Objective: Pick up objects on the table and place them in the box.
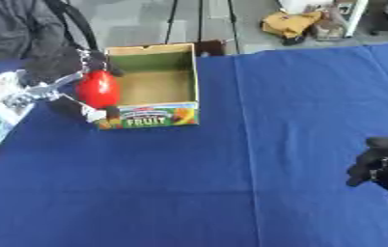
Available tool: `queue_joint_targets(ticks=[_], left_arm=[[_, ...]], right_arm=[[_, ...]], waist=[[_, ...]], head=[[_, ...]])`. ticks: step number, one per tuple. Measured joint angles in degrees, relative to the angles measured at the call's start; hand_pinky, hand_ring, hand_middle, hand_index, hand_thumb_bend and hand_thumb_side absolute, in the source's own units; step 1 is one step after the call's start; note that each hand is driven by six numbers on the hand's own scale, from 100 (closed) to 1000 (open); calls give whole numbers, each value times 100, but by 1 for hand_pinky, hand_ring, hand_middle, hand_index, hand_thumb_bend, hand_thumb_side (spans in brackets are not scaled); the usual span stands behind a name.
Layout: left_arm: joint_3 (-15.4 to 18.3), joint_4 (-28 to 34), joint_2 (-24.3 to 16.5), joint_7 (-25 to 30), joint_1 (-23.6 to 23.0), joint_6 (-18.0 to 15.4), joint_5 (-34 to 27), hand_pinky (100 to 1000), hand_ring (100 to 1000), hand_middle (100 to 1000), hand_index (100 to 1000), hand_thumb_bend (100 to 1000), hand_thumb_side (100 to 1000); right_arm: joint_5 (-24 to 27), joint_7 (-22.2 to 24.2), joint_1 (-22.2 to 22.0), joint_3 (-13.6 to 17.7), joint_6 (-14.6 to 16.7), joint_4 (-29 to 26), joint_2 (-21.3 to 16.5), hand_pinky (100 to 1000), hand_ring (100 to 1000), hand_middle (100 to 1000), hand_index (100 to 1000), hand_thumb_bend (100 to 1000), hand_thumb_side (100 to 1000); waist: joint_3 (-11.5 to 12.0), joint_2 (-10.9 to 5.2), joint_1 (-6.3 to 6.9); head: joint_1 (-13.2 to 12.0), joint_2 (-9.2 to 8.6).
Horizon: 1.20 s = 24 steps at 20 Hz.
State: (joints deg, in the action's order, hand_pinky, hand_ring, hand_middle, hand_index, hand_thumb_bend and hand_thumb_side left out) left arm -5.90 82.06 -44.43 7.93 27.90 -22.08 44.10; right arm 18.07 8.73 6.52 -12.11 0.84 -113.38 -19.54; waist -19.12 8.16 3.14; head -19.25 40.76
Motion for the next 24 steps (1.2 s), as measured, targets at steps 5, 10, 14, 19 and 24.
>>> queue_joint_targets(ticks=[5, 10, 14, 19, 24], left_arm=[[94, -1159, 157, 105, 565, -76, 354, 154, 447, 640, 791, 100, 170], [330, -2244, 425, 214, 935, -136, 697, 165, 460, 637, 783, 100, 185], [495, -2782, 571, 178, 1086, -148, 854, 215, 492, 652, 784, 116, 190], [580, -3030, 680, -75, 1121, -85, 983, 584, 669, 711, 788, 386, 655], [581, -3037, 751, -394, 1118, -150, 1179, 762, 773, 770, 802, 518, 1000]], right_arm=[[0, 61, 31, -68, -16, 0, -42, 497, 556, 556, 746, 100, 808], [-6, 104, 106, -119, -53, -1, -44, 497, 556, 556, 746, 100, 835], [-26, 121, 151, -141, -71, -1, -45, 496, 556, 556, 746, 100, 849], [-53, 130, 160, -165, -84, -1, -45, 496, 556, 556, 745, 100, 855], [-81, 129, 160, -168, -86, -1, -44, 496, 556, 556, 745, 100, 860]], waist=[[-247, 30, 97], [-486, 76, 213], [-612, 121, 276], [-658, 158, 303], [-654, 171, 306]], head=[[-149, -8], [-283, -53], [-331, -67], [-334, -103], [-334, -103]])
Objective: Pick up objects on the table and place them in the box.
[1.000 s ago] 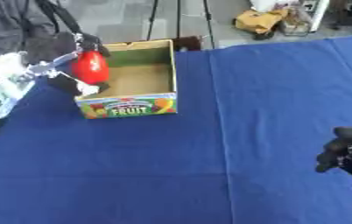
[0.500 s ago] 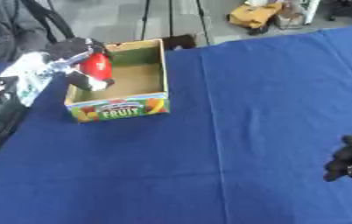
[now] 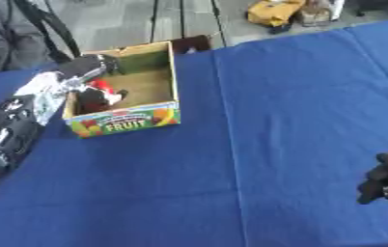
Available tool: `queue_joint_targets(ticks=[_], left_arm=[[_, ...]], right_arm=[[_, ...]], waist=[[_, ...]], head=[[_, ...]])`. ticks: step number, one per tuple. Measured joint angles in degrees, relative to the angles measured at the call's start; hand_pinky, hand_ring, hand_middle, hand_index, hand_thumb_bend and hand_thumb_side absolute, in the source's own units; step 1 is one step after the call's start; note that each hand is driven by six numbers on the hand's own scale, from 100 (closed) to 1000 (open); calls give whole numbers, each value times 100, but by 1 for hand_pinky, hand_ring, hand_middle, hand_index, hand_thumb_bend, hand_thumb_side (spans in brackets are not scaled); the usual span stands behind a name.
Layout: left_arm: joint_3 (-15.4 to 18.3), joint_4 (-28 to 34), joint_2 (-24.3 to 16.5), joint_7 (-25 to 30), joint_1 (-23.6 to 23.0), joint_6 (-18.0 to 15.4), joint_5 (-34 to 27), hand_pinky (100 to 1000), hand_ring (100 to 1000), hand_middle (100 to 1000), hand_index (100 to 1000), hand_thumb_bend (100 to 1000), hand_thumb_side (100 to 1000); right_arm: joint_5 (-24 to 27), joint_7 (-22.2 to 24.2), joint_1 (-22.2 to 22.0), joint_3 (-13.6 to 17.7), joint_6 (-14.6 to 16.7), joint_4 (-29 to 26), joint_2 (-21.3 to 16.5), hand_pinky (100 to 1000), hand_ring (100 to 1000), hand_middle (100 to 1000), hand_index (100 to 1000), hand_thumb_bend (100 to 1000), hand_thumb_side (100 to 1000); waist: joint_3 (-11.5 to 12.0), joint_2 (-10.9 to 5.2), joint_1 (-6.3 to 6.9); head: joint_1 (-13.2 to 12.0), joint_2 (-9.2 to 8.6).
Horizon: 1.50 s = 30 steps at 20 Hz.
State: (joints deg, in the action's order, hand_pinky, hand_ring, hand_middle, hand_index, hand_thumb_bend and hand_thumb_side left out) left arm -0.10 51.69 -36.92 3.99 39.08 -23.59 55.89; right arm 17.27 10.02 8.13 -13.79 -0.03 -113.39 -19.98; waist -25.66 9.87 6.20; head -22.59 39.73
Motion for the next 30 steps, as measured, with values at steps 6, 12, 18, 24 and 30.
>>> queue_joint_targets(ticks=[6, 12, 18, 24, 30], left_arm=[[36, 148, 15, -401, -51, -49, -57, 741, 723, 749, 799, 401, 988], [254, 1228, 7, -566, -445, 32, -1530, 632, 632, 705, 780, 238, 933], [601, 3022, -12, -125, -1401, 520, -4295, 530, 577, 671, 788, 193, 1000], [1122, 4536, 591, 8, -2559, 1123, -6252, 504, 563, 651, 780, 259, 1000], [1256, 5381, 1279, -41, -3333, 1362, -6654, 501, 561, 649, 780, 280, 1000]], right_arm=[[-7, -2, -6, 1, 1, 0, 1, 496, 556, 556, 745, 100, 859], [-21, -51, -62, 38, -2, 0, 6, 496, 555, 556, 744, 100, 857], [-26, -88, -114, 75, -11, 0, 29, 496, 555, 556, 743, 100, 852], [-27, -136, -158, 120, -18, 0, 58, 496, 555, 556, 744, 100, 844], [-27, -168, -158, 158, 13, 0, 58, 496, 555, 556, 744, 100, 831]], waist=[[106, 5, -36], [363, 4, -108], [688, -35, -195], [945, -40, -217], [1015, -40, -225]], head=[[21, 0], [144, 1], [314, 4], [487, 6], [563, 53]])
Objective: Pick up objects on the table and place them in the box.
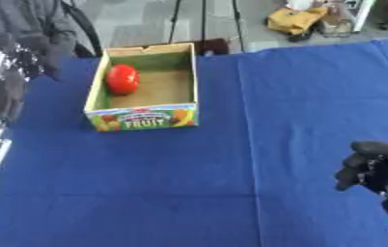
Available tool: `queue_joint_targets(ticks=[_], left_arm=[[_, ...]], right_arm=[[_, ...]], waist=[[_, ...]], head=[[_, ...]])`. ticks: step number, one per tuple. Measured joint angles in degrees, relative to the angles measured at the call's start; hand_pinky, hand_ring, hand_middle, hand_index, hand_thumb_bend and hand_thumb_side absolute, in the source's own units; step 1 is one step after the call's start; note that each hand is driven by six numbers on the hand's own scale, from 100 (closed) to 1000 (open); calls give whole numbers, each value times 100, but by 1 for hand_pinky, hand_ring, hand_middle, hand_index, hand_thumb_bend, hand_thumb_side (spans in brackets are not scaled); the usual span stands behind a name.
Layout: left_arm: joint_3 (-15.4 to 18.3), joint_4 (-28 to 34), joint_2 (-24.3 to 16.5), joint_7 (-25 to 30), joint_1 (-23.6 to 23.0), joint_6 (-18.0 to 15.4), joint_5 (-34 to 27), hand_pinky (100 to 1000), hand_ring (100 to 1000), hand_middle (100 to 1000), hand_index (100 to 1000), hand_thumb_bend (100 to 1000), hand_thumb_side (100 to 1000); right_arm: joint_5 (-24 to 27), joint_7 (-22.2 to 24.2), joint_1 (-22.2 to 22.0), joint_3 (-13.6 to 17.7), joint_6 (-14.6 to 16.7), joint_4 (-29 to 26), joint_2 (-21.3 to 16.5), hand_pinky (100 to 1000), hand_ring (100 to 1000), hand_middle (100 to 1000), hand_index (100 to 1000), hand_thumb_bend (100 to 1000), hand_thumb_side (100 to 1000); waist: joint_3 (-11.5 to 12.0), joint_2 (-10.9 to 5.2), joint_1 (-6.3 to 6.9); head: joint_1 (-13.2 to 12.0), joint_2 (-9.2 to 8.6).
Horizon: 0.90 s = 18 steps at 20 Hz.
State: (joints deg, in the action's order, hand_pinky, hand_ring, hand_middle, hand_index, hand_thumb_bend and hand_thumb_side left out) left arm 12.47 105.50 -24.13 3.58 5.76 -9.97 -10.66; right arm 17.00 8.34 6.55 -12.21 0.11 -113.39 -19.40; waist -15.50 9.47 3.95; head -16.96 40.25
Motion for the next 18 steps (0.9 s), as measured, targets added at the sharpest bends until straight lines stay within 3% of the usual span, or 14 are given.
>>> queue_joint_targets(ticks=[8, 18], left_arm=[[19, 269, 550, 120, -374, 36, 4, 480, 544, 632, 776, 305, 1000], [48, 250, 808, 88, -466, 75, 18, 479, 545, 633, 777, 329, 1000]], right_arm=[[2, -18, 0, 30, 17, 0, 0, 496, 555, 556, 744, 100, 817], [21, -35, -7, 56, 34, 0, 0, 496, 555, 555, 745, 100, 816]], waist=[[38, -6, -31], [81, -35, -99]], head=[[86, 30], [153, 54]])
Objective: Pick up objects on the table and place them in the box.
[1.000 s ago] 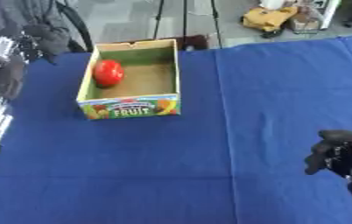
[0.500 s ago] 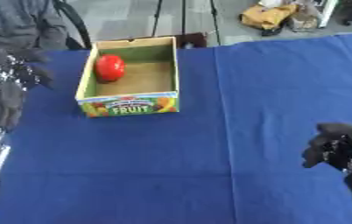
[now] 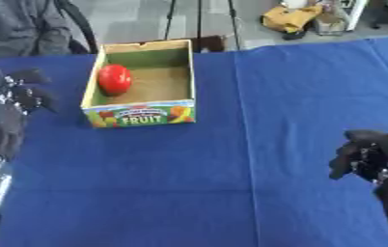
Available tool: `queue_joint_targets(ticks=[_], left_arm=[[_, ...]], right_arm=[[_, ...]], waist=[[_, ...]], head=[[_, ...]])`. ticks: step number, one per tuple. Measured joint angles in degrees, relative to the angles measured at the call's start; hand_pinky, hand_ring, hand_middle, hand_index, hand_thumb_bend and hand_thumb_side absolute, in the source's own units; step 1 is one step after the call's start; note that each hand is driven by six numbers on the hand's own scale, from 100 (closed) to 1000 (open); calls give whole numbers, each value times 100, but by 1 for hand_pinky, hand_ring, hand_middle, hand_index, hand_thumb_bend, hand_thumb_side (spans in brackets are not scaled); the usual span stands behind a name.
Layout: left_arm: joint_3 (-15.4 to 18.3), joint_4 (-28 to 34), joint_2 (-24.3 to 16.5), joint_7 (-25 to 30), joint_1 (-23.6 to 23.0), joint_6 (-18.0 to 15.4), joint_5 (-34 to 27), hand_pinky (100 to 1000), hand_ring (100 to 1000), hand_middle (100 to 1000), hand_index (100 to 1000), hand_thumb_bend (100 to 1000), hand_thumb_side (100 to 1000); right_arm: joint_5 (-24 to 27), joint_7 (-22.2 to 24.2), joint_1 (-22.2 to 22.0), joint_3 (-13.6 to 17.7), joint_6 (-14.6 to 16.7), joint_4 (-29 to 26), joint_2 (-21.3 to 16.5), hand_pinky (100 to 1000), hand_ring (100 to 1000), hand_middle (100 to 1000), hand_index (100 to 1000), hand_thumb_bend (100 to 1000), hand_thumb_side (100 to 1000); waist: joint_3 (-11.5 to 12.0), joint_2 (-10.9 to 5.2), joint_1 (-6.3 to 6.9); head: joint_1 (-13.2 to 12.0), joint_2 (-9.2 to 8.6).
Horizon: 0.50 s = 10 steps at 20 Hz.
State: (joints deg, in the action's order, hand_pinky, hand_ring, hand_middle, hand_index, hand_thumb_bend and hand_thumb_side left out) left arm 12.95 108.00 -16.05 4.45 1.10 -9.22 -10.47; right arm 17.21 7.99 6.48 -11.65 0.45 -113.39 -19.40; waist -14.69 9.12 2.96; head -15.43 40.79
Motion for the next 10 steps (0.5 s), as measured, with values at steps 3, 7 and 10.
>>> queue_joint_targets(ticks=[3, 7, 10], left_arm=[[0, -16, 38, 16, 1, 4, 0, 479, 545, 633, 777, 335, 1000], [0, -18, 47, 38, 2, 0, 0, 480, 546, 633, 775, 331, 1000], [0, -18, 48, 50, 7, -2, 0, 480, 546, 633, 776, 334, 1000]], right_arm=[[1, -1, -2, 1, 2, 0, 0, 496, 555, 555, 745, 100, 811], [2, -1, -2, 1, 2, 0, 0, 496, 556, 555, 745, 100, 816], [3, -1, -2, 1, 2, 0, 0, 496, 556, 555, 745, 100, 818]], waist=[[10, 0, -7], [16, 0, -11], [19, 0, -11]], head=[[0, 0], [1, 0], [12, 0]])
